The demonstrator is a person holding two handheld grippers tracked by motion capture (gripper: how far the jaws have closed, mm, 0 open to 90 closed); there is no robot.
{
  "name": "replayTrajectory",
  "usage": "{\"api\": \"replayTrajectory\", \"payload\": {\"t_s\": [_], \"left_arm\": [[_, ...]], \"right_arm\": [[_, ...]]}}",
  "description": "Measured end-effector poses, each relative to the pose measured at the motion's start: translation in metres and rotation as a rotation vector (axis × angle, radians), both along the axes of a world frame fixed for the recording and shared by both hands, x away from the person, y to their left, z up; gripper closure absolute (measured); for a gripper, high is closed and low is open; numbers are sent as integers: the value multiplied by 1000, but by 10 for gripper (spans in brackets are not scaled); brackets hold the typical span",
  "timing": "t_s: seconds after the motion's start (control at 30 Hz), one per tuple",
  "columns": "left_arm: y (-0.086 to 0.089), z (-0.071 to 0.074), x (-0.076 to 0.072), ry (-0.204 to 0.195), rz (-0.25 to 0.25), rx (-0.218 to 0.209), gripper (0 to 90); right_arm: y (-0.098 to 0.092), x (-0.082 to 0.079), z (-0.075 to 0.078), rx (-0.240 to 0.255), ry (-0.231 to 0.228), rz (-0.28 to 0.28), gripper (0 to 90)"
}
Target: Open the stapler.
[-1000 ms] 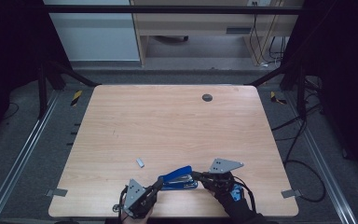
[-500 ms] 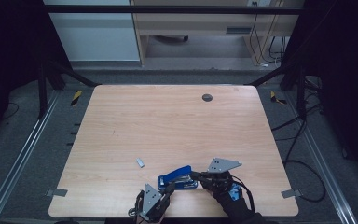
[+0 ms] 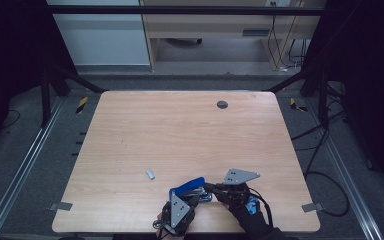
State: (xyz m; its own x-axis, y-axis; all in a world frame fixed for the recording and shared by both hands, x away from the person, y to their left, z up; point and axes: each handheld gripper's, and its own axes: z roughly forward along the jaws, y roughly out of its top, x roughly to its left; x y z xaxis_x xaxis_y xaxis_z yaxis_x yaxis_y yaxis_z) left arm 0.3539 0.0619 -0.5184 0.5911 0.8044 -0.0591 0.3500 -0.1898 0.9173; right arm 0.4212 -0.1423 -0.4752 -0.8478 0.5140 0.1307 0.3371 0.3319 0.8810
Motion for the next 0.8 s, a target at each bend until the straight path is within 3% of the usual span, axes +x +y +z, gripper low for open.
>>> {"api": "replayTrajectory", "payload": {"t_s": [0.1, 0.3, 0.8], "left_arm": [[-2, 0, 2, 14, 1, -1, 896], [-8, -1, 2, 20, 22, 40, 896], [-9, -2, 3, 12, 18, 48, 896]], "right_arm": [[0, 0, 0, 2, 1, -1, 900], [-1, 0, 1, 4, 2, -3, 900], [0, 0, 3, 19, -5, 15, 900]]}}
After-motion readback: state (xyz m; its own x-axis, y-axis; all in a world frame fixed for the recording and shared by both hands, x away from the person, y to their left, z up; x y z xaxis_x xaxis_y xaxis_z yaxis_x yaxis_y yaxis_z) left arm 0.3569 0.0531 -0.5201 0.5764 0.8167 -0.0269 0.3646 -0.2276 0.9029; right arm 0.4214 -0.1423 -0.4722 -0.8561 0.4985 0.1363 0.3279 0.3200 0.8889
